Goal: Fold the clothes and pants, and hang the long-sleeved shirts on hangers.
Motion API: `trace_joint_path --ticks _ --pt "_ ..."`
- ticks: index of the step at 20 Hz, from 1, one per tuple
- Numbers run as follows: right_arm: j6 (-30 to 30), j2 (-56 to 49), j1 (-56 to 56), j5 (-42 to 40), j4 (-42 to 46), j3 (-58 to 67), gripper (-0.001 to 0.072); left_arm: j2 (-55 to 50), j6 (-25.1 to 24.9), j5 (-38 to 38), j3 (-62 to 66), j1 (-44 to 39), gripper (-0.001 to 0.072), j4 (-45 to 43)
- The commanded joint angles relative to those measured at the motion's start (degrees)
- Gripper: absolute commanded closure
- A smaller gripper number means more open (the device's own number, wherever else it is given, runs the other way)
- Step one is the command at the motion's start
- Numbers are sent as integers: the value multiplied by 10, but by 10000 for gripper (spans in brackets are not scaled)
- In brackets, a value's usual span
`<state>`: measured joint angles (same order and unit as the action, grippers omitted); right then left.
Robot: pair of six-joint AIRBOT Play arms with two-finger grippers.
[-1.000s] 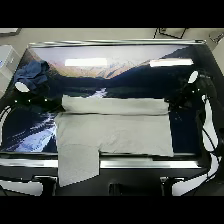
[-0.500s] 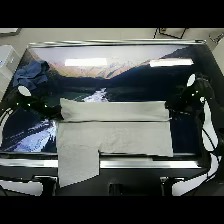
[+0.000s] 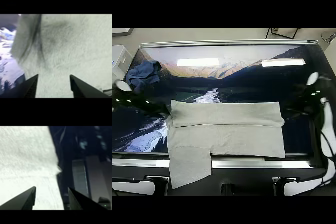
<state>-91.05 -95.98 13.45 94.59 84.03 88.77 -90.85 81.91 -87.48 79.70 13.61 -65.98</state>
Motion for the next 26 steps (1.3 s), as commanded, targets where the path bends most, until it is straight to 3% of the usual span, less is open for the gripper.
trace_joint_path --ticks 1,4,7,10,19,21,22,24,25,26 --pt "-2 56 72 56 -2 8 203 37 -2 -86 40 49 147 -9" --pt "-8 115 114 43 -2 -60 203 96 -16 -83 -79 64 194 -26" --pt "1 162 113 20 -9 -154 203 187 -32 7 -304 60 194 -26" --pt "5 181 113 14 -9 -208 203 251 -85 36 -449 60 194 -24" --pt "5 183 113 17 -8 -220 203 258 -87 92 -557 55 228 48" --pt "4 183 113 17 -8 -225 203 258 -86 91 -557 50 336 50" --pt "4 184 113 17 -8 -234 203 258 -84 91 -558 47 444 51" --pt "5 195 113 1 -4 -281 186 258 -84 90 -558 38 571 54" --pt "5 202 113 -12 -4 -311 107 258 -85 88 -558 31 654 54" --pt "10 208 113 -23 -6 -340 91 258 -87 86 -558 25 679 54"
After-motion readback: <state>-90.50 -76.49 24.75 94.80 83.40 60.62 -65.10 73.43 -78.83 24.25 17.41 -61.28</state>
